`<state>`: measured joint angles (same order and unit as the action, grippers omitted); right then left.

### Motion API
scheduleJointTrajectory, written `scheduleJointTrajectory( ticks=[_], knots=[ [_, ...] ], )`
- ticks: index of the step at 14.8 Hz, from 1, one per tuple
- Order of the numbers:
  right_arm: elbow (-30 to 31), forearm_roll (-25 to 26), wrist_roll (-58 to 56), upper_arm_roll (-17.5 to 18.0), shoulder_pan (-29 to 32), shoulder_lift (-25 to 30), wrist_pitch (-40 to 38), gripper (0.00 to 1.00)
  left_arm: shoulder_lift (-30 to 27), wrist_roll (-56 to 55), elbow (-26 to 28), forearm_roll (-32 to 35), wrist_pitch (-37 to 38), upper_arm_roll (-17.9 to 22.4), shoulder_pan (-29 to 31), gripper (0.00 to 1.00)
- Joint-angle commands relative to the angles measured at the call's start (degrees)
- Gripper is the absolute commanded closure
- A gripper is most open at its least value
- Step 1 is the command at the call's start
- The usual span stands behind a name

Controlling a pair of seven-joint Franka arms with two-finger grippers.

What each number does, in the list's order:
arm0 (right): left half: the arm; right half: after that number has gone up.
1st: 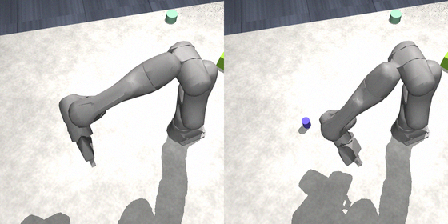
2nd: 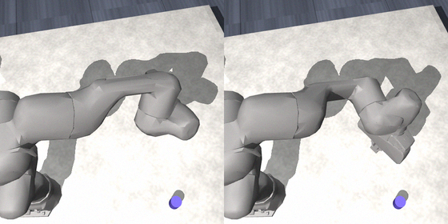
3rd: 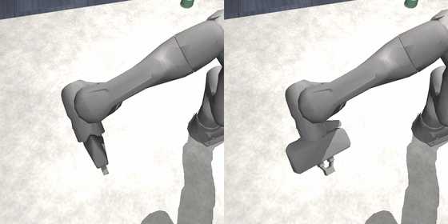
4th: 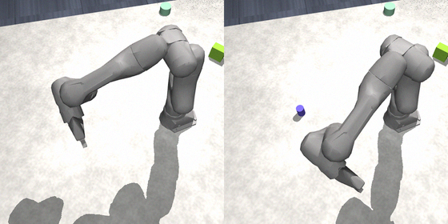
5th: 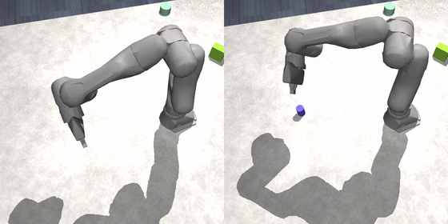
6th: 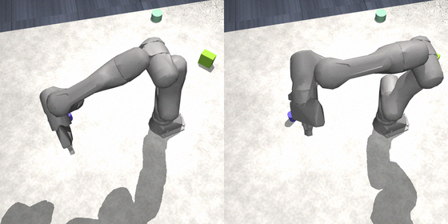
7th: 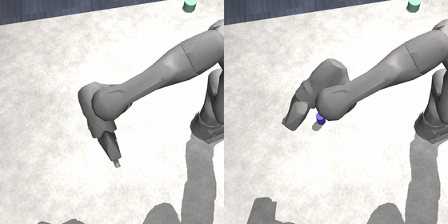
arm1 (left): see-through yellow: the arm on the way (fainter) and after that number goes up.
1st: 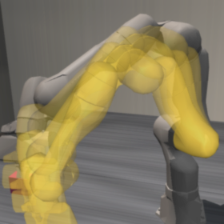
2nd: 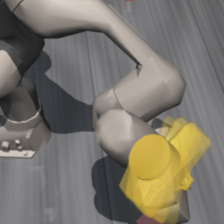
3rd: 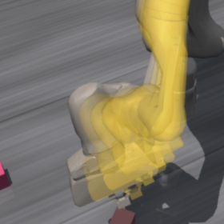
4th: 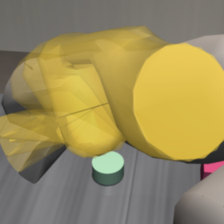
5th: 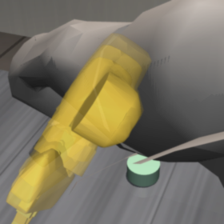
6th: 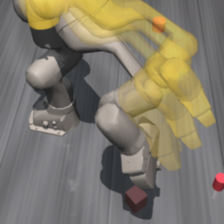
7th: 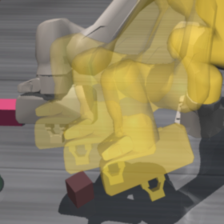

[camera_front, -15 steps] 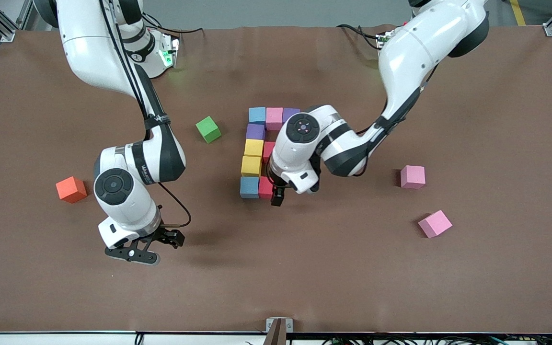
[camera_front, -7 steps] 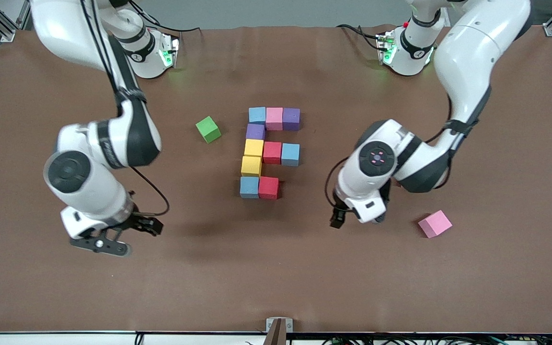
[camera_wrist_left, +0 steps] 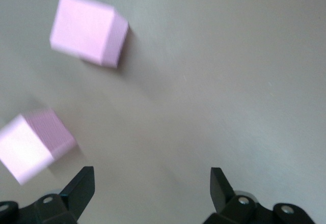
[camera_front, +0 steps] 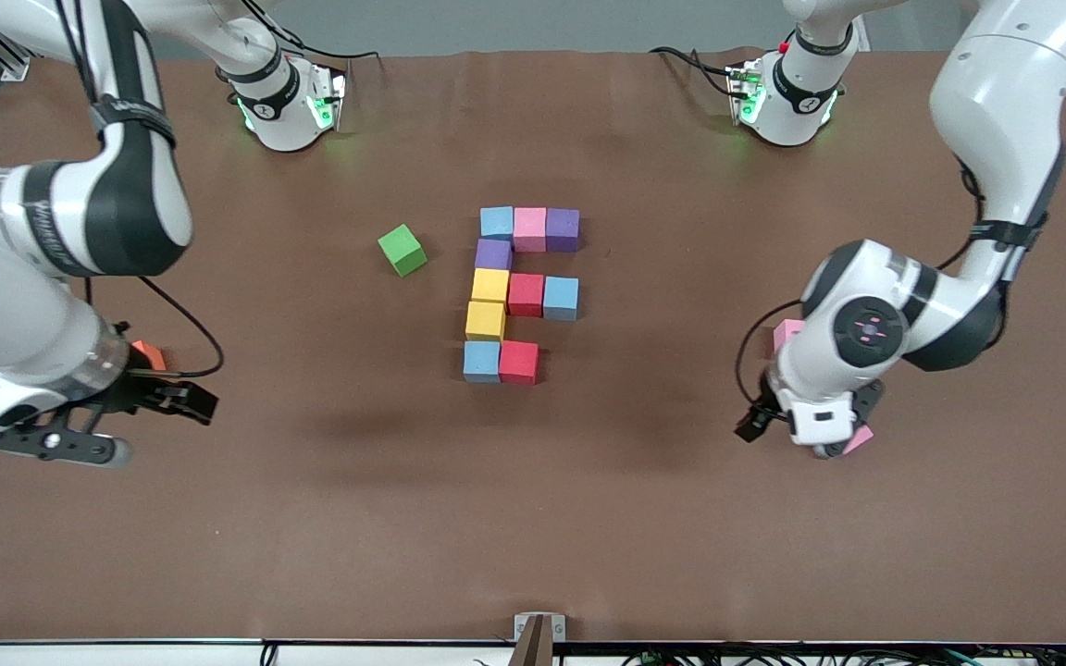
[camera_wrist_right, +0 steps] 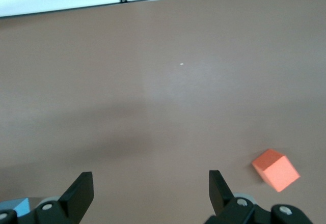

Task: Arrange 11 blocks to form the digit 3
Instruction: 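Move the left gripper over the loose pink cube and lower it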

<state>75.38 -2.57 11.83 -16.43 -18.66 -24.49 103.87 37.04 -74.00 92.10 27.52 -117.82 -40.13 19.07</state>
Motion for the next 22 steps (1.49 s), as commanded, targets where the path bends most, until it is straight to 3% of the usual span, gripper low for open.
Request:
scheduleJointTrajectory(
  ticks=[1,5,9,11,13,14,15,17,18,22],
  knots=[
    [1.61,-0.07,-1.38,1.22,2.22,3.39,-2.78,0.00,0.39,13.83,1.15,0.16,-1.96,-0.21,5.17,0.00],
    [1.52,-0.25,-1.37,1.22,4.50,7.07,-5.16,0.00,3.29,27.13,-1.22,0.17,-4.43,3.73,6.95,0.00],
    [2.22,-1.74,-7.85,3.85,12.48,11.03,-6.92,0.00,5.84,32.87,-1.31,-0.10,-8.99,6.91,6.95,0.00],
    [3.54,-1.74,-9.19,7.00,16.00,13.66,-7.71,0.00,7.25,33.04,-1.40,-0.19,-10.23,7.00,6.86,0.00],
    [5.46,-1.65,-9.20,13.49,22.06,16.39,-7.72,0.00,8.82,33.04,-2.10,-0.19,-11.02,7.00,6.94,0.00],
    [6.61,-1.57,-9.20,15.00,23.31,17.53,-7.98,0.00,9.79,33.04,-2.28,-0.19,-11.02,7.00,6.95,0.00],
    [6.71,-0.96,-9.02,14.67,22.19,17.80,-8.94,0.00,10.76,33.13,-2.28,-0.01,-11.02,7.00,6.86,0.00],
    [6.88,-0.86,-9.19,6.72,14.57,17.89,-9.47,0.00,11.47,33.13,-2.28,0.16,-11.11,7.09,6.86,0.01],
    [7.06,-0.95,-9.37,5.63,13.49,17.98,-9.30,0.00,11.47,33.05,-2.28,0.17,-11.02,7.17,6.77,0.06],
    [9.51,-0.86,-12.80,6.05,14.79,19.82,-9.47,0.00,11.47,31.82,-2.28,-0.53,-11.02,7.70,5.89,0.60]
  ],
)
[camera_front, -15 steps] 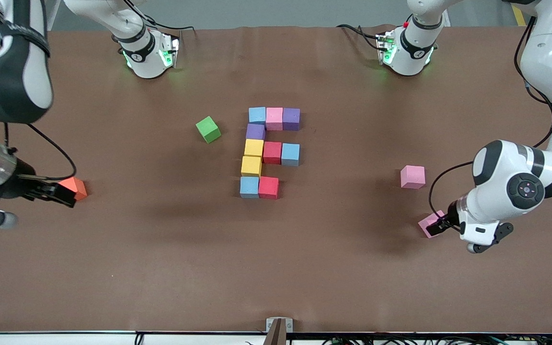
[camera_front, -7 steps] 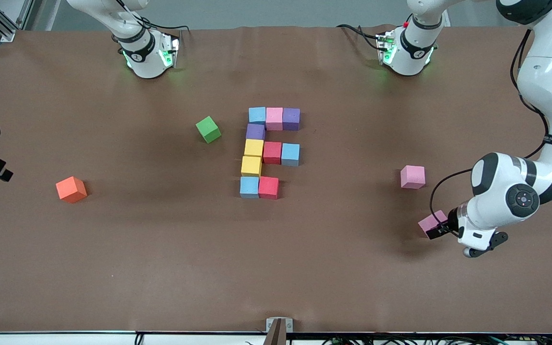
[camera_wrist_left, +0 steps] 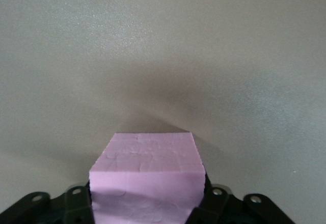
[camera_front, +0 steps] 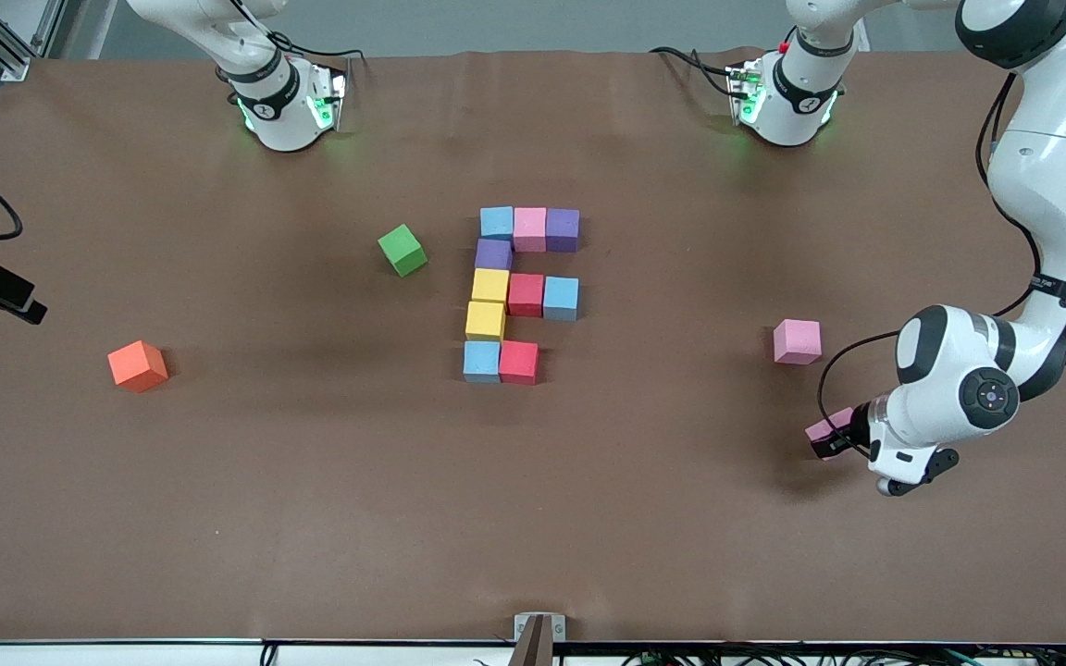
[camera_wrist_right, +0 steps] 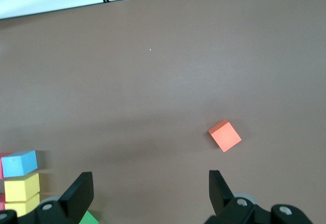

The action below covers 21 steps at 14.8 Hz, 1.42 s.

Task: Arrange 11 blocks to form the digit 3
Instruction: 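Move the left gripper over the loose pink cube and lower it, then close the left gripper on the pink cube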

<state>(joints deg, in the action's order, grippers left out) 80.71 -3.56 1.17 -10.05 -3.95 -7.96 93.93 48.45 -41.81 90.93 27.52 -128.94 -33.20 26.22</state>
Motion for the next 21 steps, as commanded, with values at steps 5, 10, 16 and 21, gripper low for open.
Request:
scheduleJointTrajectory(
  ticks=[5,10,16,21],
  knots=[
    [7.95,3.38,-1.69,-0.24,-2.03,5.92,1.69,0.00,-0.72,-13.61,-3.30,-0.89,0.18,0.33,-7.66,0.83],
    [15.97,3.56,-1.69,-0.32,-1.68,10.77,6.97,0.00,0.59,-38.81,-7.34,-1.68,0.18,0.77,-18.99,0.82],
    [10.96,3.56,-1.87,-0.50,-1.33,9.01,4.68,0.00,0.33,-71.44,-8.14,-1.68,0.09,0.77,-28.40,0.79],
    [11.04,3.47,-1.70,-0.50,-1.50,8.05,3.81,0.00,0.59,-87.10,-8.05,-1.15,0.09,0.86,-33.68,0.77]
  ],
)
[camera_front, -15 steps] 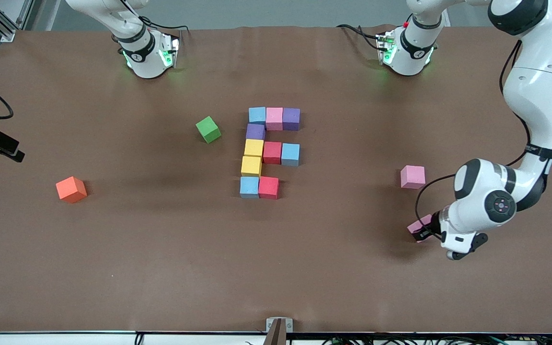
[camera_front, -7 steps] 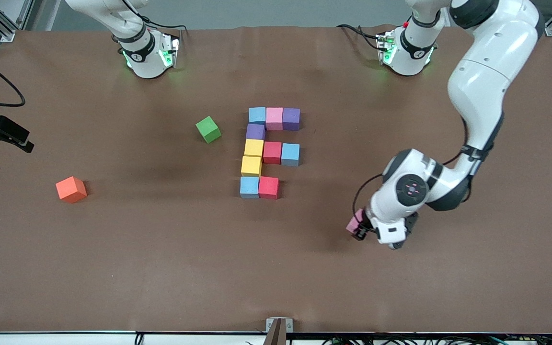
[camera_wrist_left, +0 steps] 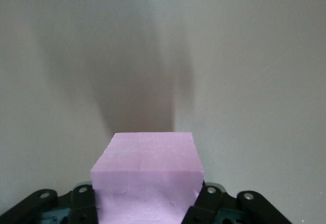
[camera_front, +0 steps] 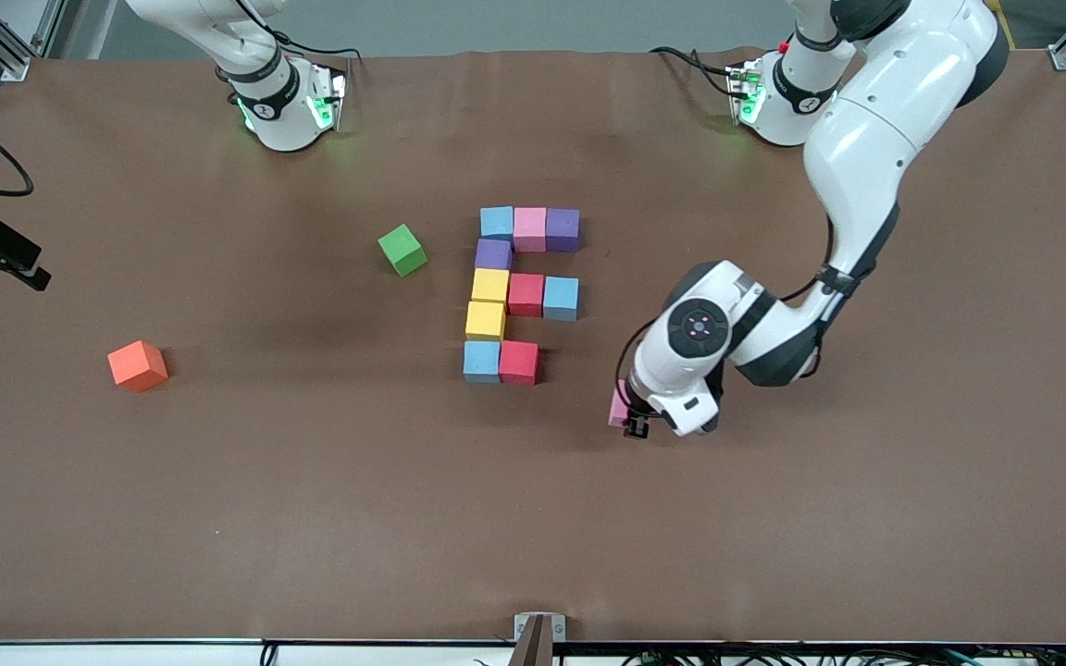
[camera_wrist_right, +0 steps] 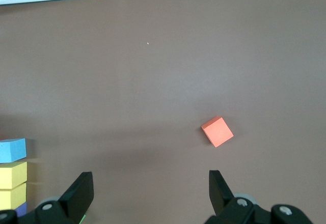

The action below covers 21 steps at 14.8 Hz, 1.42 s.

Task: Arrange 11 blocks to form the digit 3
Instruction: 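Close the left gripper on the pink cube, then carry the pink cube with the left gripper to beside the red cube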

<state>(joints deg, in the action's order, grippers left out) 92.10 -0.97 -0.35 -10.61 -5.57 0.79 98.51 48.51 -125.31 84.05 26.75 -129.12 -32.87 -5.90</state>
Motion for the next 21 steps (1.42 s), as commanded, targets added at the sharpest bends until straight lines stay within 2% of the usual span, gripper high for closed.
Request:
scheduleJointTrajectory(
  ticks=[1,6,9,11,13,14,21],
  knots=[
    [-0.43,0.88,-0.26,0.06,0.21,-1.40,-0.69,0.00,0.62,-6.76,-1.25,-0.30,0.18,0.52,-2.87,0.77],
    [-0.96,0.97,-0.44,0.15,-0.32,-1.58,-0.16,0.00,1.15,-18.73,-0.99,-0.21,-2.46,0.61,-6.66,0.77],
    [-1.75,0.18,-0.44,0.76,2.13,-1.85,-0.25,0.00,1.41,-19.89,-0.81,-0.65,-2.54,3.33,-10.60,0.77],
    [-1.93,0.17,-0.52,3.12,3.80,-1.85,-0.51,0.00,2.03,-22.07,-1.16,-0.83,-2.81,5.26,-13.16,0.77],
    [-1.93,0.26,-0.35,8.30,7.49,-1.85,-0.60,0.00,2.81,-23.49,-1.17,-0.83,-4.56,5.88,-14.13,0.77],
    [-1.93,0.35,-0.18,9.11,7.85,-1.76,-0.69,0.00,2.82,-23.84,-1.08,-0.57,-4.57,5.97,-14.66,0.77],
    [-1.93,0.35,-0.61,8.76,7.68,-1.58,-2.62,0.00,3.79,-21.04,-1.25,-0.21,-4.65,5.97,-14.92,0.77]
  ],
)
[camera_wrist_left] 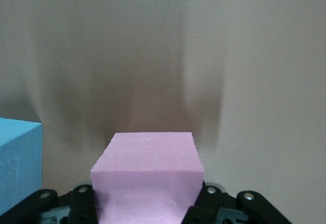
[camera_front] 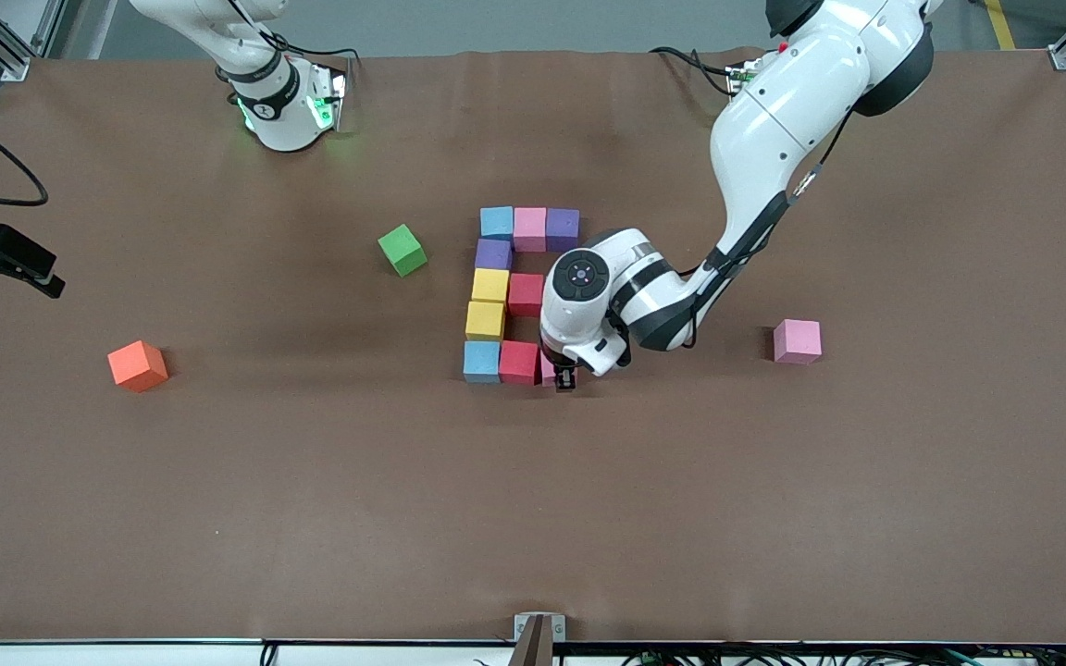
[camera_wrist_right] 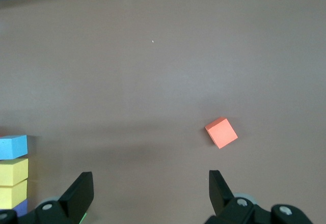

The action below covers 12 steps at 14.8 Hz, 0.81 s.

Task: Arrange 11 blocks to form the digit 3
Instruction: 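Carry the pink cube with the left gripper to beside the red cube, then lower the pink cube into the figure with the left gripper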

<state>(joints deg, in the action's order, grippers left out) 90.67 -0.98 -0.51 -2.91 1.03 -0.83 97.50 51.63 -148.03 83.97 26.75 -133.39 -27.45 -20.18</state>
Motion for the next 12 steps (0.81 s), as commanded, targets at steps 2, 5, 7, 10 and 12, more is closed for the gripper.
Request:
scheduleJointTrajectory(
  ticks=[2,5,7,10,12],
  knots=[
    [-0.49,0.36,-0.45,1.15,1.25,-0.05,-1.52,0.00,1.02,1.95,-1.09,-0.21,-0.38,0.56,-1.26,0.77],
    [-0.49,0.45,-0.45,1.15,1.34,-0.23,-1.35,0.00,1.28,2.92,-1.09,-0.21,-0.38,0.56,-1.35,0.77],
    [-0.49,0.37,-0.45,1.15,1.26,-0.23,-1.35,0.00,1.28,3.09,-1.18,-0.21,-0.38,0.56,-1.35,0.77],
    [-0.49,0.36,-0.45,1.15,1.08,-0.23,-1.52,0.00,1.20,4.41,-1.27,-0.21,-0.38,0.56,-1.26,0.77],
    [-0.49,0.36,-0.45,1.15,1.34,-0.23,-1.26,0.00,1.20,4.50,-1.44,-0.21,-0.38,0.56,-1.26,0.77]
  ],
)
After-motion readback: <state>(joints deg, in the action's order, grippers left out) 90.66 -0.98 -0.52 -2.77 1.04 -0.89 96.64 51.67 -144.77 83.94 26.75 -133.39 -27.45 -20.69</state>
